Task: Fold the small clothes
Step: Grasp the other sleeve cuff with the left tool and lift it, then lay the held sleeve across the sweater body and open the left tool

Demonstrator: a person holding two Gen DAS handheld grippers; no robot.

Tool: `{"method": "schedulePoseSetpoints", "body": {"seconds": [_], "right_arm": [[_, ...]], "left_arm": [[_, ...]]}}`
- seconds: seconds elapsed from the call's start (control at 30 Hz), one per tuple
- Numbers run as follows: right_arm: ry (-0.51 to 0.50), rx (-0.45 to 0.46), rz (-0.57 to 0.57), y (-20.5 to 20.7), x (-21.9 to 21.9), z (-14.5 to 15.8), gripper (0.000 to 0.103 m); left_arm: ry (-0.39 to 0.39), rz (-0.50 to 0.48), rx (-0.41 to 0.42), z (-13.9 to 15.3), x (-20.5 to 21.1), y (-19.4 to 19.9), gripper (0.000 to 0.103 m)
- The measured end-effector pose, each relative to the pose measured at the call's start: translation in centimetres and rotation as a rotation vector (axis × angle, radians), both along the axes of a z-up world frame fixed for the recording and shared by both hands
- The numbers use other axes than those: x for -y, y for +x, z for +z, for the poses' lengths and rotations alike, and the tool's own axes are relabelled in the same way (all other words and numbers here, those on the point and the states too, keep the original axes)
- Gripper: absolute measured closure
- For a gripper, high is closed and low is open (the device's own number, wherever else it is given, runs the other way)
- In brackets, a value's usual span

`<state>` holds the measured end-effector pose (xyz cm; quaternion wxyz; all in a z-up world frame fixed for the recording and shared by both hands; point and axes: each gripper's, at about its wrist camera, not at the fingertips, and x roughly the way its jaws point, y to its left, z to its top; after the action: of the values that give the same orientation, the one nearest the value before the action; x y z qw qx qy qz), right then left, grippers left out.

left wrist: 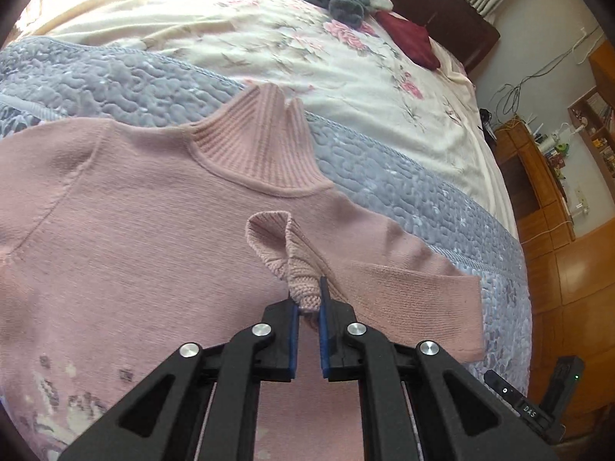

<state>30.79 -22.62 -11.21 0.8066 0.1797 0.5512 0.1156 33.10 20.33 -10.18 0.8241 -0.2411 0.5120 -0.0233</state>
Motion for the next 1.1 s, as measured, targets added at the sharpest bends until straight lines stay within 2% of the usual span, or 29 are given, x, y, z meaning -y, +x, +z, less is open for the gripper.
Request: {"method": "schedulePoseSetpoints", "body": {"seconds": [0.17,0.4,0.53,0.63,0.77,0.8,0.83,0.93,1.0,1.1], "right_arm": [[0.063,-0.044,0.009,2.4,-2.2,-0.9,0.058],[0.123,-0.121,0.042,5.1,-6.1,-2.8,0.056],[0.139,-0.132,0.060,5.5,-7.7,-3.3,0.056],[0.150,-0.144,0.079,5.6,-8.7,-3.7,0.056],[0.145,-0.150,0.093,5.5,-9.5,-4.1,0.057],[0.138,-0.153,0.089,5.5,-9.5,-4.3,0.063],[0.134,-0.160,0.087,5.6,-9.7,-4.5,0.073],[0.076,-0.185,0.072,5.7,-9.9,-5.6,0.079],[0.041,-0.175,0.084,5.5,-10.4,-5.8,0.079],[0.014,-0.173,0.097,5.4,-10.7,-5.5,0.078]], "left_arm": [[0.073,0.088,0.012,0.8,-6.3,-0.8,0.095],[0.111,0.187,0.016,0.7,-12.7,-1.3,0.095],[0.122,0.245,-0.010,-0.6,-15.6,-1.6,0.095],[0.181,0.262,-0.033,-2.0,-16.8,-1.6,0.095],[0.195,0.292,-0.070,-4.2,-17.6,-1.7,0.095],[0.203,0.284,-0.080,-4.6,-17.4,-1.6,0.095],[0.227,0.265,-0.094,-5.1,-17.1,-1.4,0.095],[0.304,0.215,-0.115,-6.2,-16.1,-1.0,0.094],[0.297,0.210,-0.115,-6.3,-16.3,-1.1,0.091],[0.246,0.226,-0.110,-5.4,-17.2,-1.8,0.086]]}}
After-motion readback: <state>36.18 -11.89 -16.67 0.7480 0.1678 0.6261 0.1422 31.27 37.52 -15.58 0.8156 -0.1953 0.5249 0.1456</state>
